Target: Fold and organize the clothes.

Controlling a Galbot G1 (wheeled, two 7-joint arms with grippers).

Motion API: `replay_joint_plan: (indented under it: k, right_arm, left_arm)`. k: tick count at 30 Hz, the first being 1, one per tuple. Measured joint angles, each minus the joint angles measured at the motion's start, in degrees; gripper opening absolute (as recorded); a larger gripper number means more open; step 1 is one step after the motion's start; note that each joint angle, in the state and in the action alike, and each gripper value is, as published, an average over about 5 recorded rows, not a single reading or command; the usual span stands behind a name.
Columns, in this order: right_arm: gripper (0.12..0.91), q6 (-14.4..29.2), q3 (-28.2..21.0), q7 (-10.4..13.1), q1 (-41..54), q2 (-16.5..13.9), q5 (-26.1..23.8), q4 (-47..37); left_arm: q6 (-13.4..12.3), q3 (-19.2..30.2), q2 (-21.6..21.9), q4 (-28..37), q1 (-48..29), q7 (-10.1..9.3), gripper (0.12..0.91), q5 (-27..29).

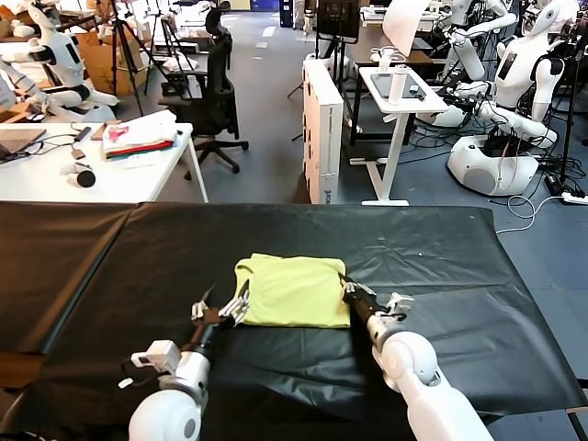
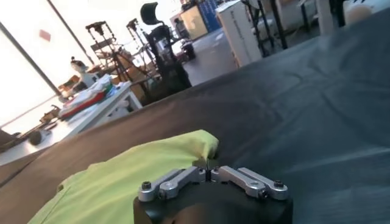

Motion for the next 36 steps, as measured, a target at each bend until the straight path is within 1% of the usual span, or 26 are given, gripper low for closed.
replay_joint_plan:
  k: [2,4,8,9,11,12,13,15,16,19,21,24,26,28,30,32,36]
  right_arm:
    - [0.177,-0.3,0.5,-1.1,-0.6,-0.5,-0.1,0.5]
    - [0.251,-0.7,1.1,-2.2,-1.5,-1.2,-0.2,1.4]
    - [0.474,-0.2,2.6,-3.8,-3.8,-3.1,-1.2,4.3]
    - [0.55,0.5,3.1,-4.3,-4.6,-3.7,-2.0,5.3]
    - [0.663,2.6,4.6,-5.1,-6.5,-5.0,-4.6,7.5]
    - [0.734,4.0,5.4,-5.3,-7.6,-5.7,-6.4,8.8]
    - [0.786,5.6,6.4,-5.3,-8.9,-6.5,-8.4,10.2]
    - [0.864,9.0,8.8,-4.7,-12.3,-7.9,-12.8,13.3]
    - [0.886,10.7,10.1,-4.2,-14.3,-8.5,-15.1,14.9]
    - [0.904,15.0,14.7,-1.7,-21.6,-9.3,-20.9,19.9]
    - [0.906,17.0,18.0,0.1,-27.1,-9.2,-23.6,23.3]
    - [0.907,19.0,22.6,2.3,-35.1,-8.7,-26.3,27.8]
    - [0.907,19.7,24.8,3.4,-39.9,-8.2,-27.6,30.1]
    - [0.907,19.9,26.4,4.2,-44.2,-7.7,-28.4,32.0]
    - [0.907,19.5,27.2,4.7,-47.7,-7.3,-28.8,33.3]
    - [0.907,18.8,27.6,4.8,-50.4,-7.1,-29.0,34.3]
    - [0.907,17.4,27.7,4.7,-53.3,-7.4,-29.2,35.4]
  left_arm:
    - [-0.3,-0.1,0.1,0.2,0.2,0.02,0.907,0.2]
    - [-0.8,-0.3,0.2,0.3,0.3,0.1,0.907,0.6]
    - [-1.9,-0.5,0.9,0.3,0.6,0.27,0.907,2.5]
    - [-2.2,-0.6,1.2,0.3,0.8,0.27,0.907,3.2]
    - [-2.9,-1.0,2.0,0.1,1.1,0.11,0.907,4.8]
    - [-3.2,-1.3,2.4,-0.1,1.4,-0.08,0.907,5.5]
    - [-3.5,-1.6,3.0,-0.4,1.8,-0.33,0.907,6.1]
    - [-3.9,-2.5,4.6,-1.1,2.6,-0.86,0.907,6.5]
    - [-4.2,-3.0,5.5,-1.6,3.2,-1.11,0.907,6.4]
    - [-4.6,-5.1,8.9,-3.2,5.4,-1.81,0.907,5.8]
    - [-4.6,-6.9,11.2,-4.6,7.5,-2.4,0.907,5.1]
    - [-4.5,-10.0,14.3,-6.8,12.2,-3.54,0.907,3.2]
    - [-4.6,-12.1,15.9,-8.3,16.1,-4.83,0.907,1.4]
    - [-4.9,-14.0,17.0,-9.6,19.9,-6.15,0.907,0.0]
    - [-5.2,-15.5,17.7,-10.6,23.3,-7.08,0.907,-0.6]
    - [-5.6,-16.4,18.2,-11.2,26.4,-7.51,0.907,-0.7]
    - [-6.3,-17.6,18.7,-12.2,31.1,-7.79,0.907,-1.7]
